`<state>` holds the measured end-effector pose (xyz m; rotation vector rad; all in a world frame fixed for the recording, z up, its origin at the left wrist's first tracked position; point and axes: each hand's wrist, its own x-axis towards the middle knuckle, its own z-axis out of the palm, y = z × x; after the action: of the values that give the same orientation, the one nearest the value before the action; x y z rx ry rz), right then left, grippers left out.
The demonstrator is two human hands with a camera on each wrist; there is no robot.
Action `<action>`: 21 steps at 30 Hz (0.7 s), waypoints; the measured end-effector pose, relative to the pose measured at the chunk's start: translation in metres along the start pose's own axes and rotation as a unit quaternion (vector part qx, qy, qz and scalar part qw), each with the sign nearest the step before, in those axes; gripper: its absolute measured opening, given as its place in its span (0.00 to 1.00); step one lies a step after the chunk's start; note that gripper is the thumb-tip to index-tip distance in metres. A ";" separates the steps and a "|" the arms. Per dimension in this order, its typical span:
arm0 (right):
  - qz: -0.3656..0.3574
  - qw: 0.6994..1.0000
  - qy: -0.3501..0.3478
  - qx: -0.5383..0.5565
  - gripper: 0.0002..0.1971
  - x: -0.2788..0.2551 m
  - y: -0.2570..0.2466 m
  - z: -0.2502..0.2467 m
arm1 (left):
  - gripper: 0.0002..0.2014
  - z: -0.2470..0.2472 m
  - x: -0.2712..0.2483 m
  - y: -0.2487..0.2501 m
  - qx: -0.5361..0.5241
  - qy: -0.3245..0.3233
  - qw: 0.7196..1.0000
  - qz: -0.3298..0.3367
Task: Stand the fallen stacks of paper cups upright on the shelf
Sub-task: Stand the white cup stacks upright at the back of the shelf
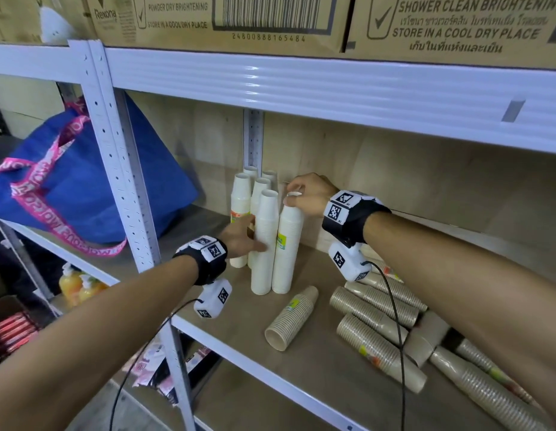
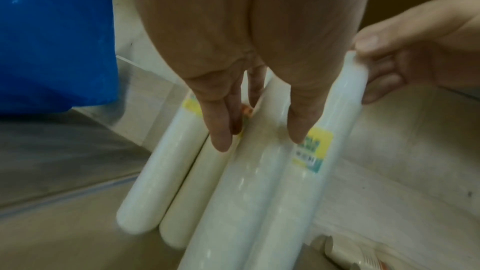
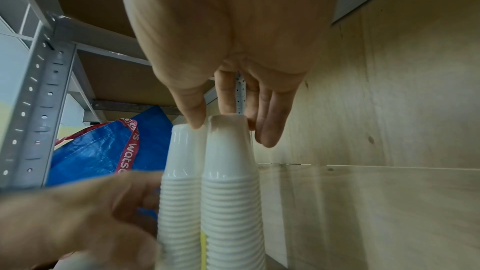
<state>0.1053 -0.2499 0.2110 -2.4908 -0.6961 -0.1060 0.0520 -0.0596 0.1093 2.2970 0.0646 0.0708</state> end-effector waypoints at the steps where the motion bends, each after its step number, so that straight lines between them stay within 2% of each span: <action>1: 0.004 1.000 0.002 -0.006 0.16 0.001 0.000 -0.001 | 0.30 -0.010 0.001 0.006 -0.002 0.006 1.000 0.002; 5: 0.018 0.999 0.010 -0.039 0.15 0.002 -0.005 -0.001 | 0.27 -0.047 0.006 0.037 -0.009 0.035 0.999 0.024; 8: 0.033 0.997 0.010 -0.069 0.15 0.003 -0.012 0.001 | 0.22 -0.065 0.009 0.060 -0.005 0.034 0.998 0.061; 12: 0.056 0.995 0.015 -0.084 0.16 0.001 -0.021 0.002 | 0.20 -0.068 0.014 0.075 0.068 0.026 0.995 0.071; 16: 0.065 0.992 0.021 -0.107 0.11 0.001 -0.024 0.003 | 0.16 -0.063 0.016 0.084 0.156 0.027 0.983 0.094; 21: 0.075 0.989 0.009 -0.128 0.07 0.004 -0.023 0.003 | 0.13 -0.059 0.018 0.087 0.186 0.043 0.976 0.104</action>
<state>0.0968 -0.2294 0.2204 -2.7747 -0.5114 -0.1704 0.0683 -0.0725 0.2140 2.6676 -0.1309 0.2875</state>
